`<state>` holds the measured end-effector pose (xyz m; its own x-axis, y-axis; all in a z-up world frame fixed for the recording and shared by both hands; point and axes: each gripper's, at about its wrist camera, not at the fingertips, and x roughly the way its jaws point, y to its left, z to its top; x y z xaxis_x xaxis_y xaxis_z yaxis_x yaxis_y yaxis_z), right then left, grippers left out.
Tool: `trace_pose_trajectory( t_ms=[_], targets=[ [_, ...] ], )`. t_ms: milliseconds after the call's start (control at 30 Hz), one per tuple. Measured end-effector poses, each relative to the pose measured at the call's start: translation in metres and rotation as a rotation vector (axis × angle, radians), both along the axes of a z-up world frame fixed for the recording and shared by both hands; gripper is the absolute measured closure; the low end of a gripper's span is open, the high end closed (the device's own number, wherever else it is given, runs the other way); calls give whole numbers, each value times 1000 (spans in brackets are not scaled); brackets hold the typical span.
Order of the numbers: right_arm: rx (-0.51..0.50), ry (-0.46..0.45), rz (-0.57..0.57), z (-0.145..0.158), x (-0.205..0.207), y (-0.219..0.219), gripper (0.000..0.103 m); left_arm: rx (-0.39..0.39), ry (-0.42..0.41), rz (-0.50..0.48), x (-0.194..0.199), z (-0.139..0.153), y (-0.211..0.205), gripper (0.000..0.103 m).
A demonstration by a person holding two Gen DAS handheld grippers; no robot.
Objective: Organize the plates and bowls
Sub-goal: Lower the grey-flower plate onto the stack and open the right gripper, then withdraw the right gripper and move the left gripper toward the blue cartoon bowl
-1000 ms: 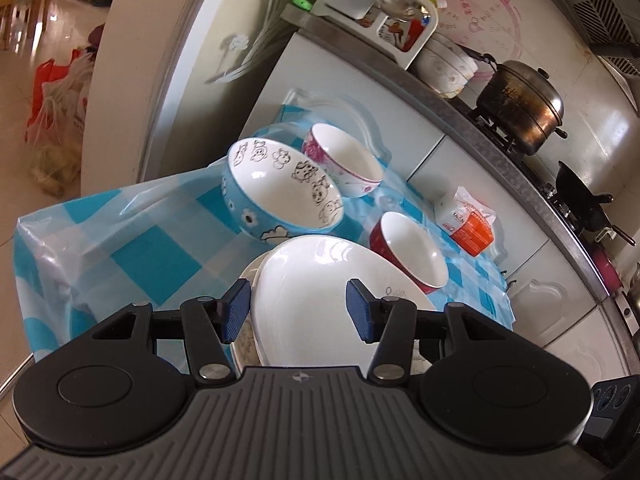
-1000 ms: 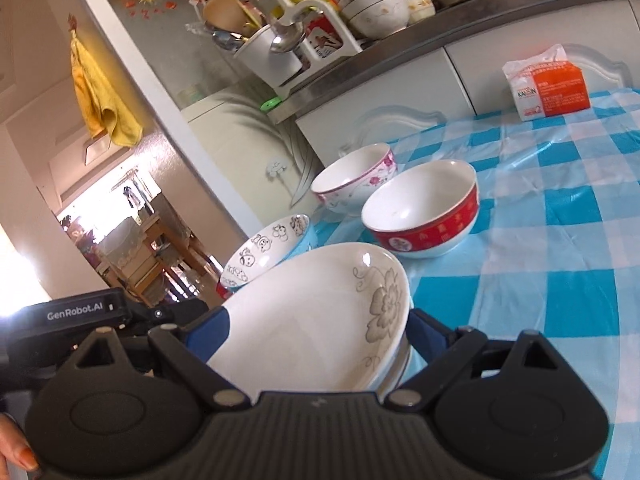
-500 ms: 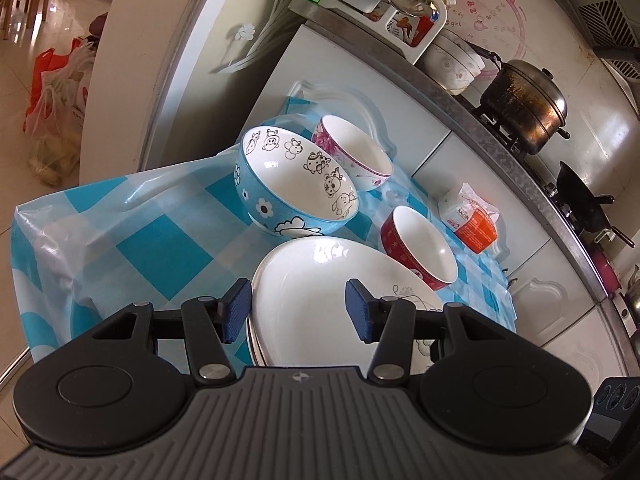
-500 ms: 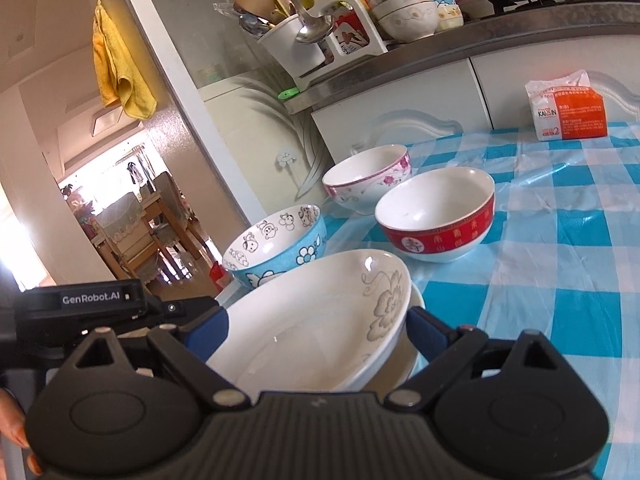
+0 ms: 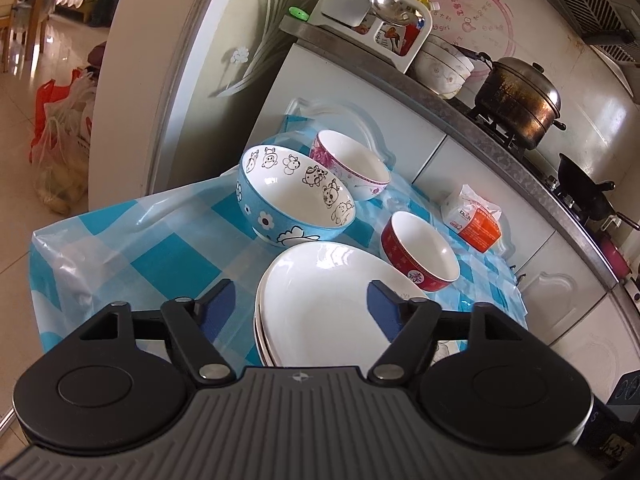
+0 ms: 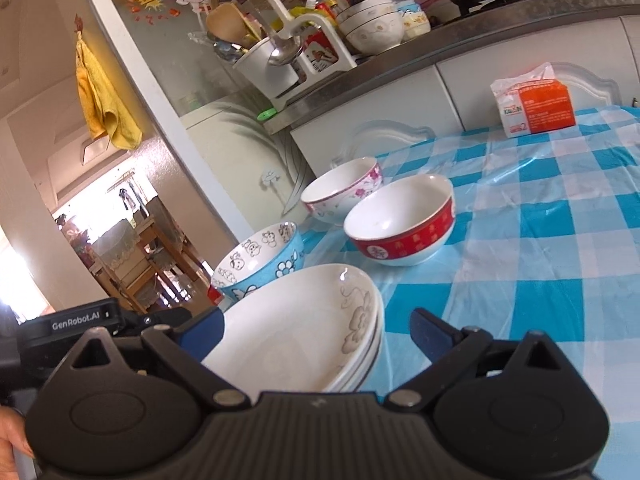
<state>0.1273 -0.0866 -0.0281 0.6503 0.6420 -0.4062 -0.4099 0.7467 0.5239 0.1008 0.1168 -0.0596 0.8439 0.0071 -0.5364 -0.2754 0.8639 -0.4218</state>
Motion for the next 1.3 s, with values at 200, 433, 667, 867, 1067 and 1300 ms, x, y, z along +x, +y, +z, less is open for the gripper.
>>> trace_pose_trajectory(
  t_ms=[200, 433, 667, 867, 1067, 1300],
  targets=[
    [-3, -1, -62, -2, -9, -19, 1, 37, 2, -23, -6, 2, -11, 4],
    [-45, 12, -152, -3, -20, -39, 1, 64, 11, -57, -13, 1, -26, 0],
    [-112, 18, -215, -4, -34, -49, 1, 88, 33, -97, -19, -1, -41, 0],
    [-152, 23, -247, -4, -41, -56, 1, 112, 38, -131, -26, -1, -51, 0],
    [-176, 10, -261, -2, -48, -60, 1, 129, 45, -159, -31, -3, -57, 0],
    [-206, -22, -261, 3, -56, -59, 1, 146, 48, -181, -37, -3, -59, 0]
  ],
)
